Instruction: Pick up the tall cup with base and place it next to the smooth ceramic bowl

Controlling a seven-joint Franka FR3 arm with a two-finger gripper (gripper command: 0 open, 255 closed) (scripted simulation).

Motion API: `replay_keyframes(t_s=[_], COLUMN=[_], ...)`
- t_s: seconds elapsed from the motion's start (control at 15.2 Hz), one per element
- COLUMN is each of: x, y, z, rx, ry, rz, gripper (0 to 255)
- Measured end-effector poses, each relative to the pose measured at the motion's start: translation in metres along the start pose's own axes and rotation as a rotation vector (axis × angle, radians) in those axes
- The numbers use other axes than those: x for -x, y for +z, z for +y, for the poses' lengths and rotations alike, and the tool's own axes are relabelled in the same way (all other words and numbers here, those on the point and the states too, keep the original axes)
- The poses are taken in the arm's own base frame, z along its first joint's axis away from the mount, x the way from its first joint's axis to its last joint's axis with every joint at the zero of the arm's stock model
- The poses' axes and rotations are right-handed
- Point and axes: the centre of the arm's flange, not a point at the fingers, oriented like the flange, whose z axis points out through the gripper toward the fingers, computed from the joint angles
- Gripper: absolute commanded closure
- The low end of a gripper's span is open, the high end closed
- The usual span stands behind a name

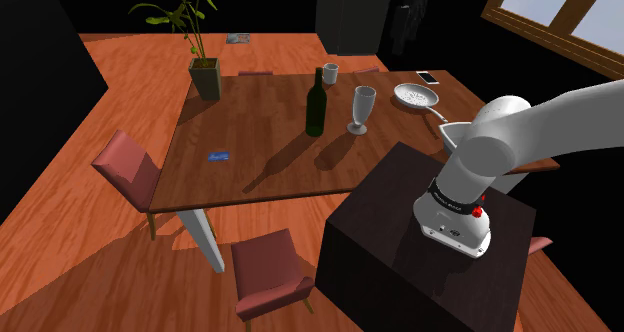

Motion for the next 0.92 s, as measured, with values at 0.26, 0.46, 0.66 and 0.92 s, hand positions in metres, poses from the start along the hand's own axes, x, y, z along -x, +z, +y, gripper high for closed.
replay_keyframes(t_s=[0.26,0.46,0.66,0.92], x=[-0.006,-0.018,-0.032,-0.049], y=[0.021,0.049,0.077,0.118], z=[0.017,0.042,0.064,0.099], rx=[-0.006,-0.013,-0.021,-0.031], ry=[-0.008,-0.018,-0.030,-0.046], rz=[0.007,0.016,0.026,0.040], gripper=[0,0,0,0])
